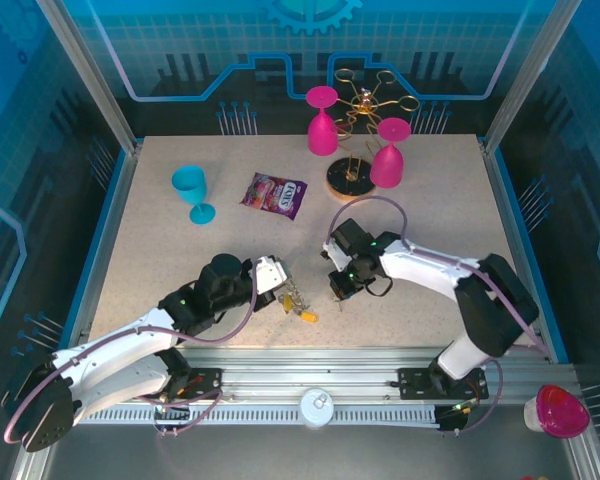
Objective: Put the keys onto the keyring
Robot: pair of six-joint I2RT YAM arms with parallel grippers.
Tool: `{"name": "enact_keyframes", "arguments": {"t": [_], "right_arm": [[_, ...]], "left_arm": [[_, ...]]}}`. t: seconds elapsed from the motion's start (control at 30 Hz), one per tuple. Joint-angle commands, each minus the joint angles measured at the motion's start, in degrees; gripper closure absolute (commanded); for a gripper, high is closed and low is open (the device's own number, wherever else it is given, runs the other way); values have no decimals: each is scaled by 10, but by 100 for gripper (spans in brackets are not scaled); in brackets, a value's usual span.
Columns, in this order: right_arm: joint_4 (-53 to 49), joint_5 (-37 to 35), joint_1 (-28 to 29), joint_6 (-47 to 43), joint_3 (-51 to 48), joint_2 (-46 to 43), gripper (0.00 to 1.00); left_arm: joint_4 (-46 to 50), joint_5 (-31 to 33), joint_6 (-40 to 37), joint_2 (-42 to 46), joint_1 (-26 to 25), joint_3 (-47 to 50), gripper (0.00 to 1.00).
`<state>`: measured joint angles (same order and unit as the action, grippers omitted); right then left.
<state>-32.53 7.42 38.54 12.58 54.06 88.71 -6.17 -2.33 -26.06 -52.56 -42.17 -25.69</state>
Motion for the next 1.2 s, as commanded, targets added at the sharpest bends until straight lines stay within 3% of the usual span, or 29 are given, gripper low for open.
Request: {"name": "enact_keyframes", "arguments": {"t": [0.0, 0.23, 0.4, 0.73, 1.17], "right_arm": [[34, 77, -6, -46, -8, -58, 100], [79, 214, 1, -104, -8, -133, 100], [84, 295, 3, -108, 8, -132, 100], [119, 304, 27, -84, 36, -95, 100], [126, 241, 34, -41, 49, -61, 100]], "left_arm": [[-3, 0, -12, 9, -3, -22, 100], [-6, -5, -19, 7, -3, -23, 100], [-11, -8, -24, 9, -5, -21, 100], [-9, -30, -41, 9, -12, -16, 100], [-15, -39, -52, 12, -15, -11, 100]]}}
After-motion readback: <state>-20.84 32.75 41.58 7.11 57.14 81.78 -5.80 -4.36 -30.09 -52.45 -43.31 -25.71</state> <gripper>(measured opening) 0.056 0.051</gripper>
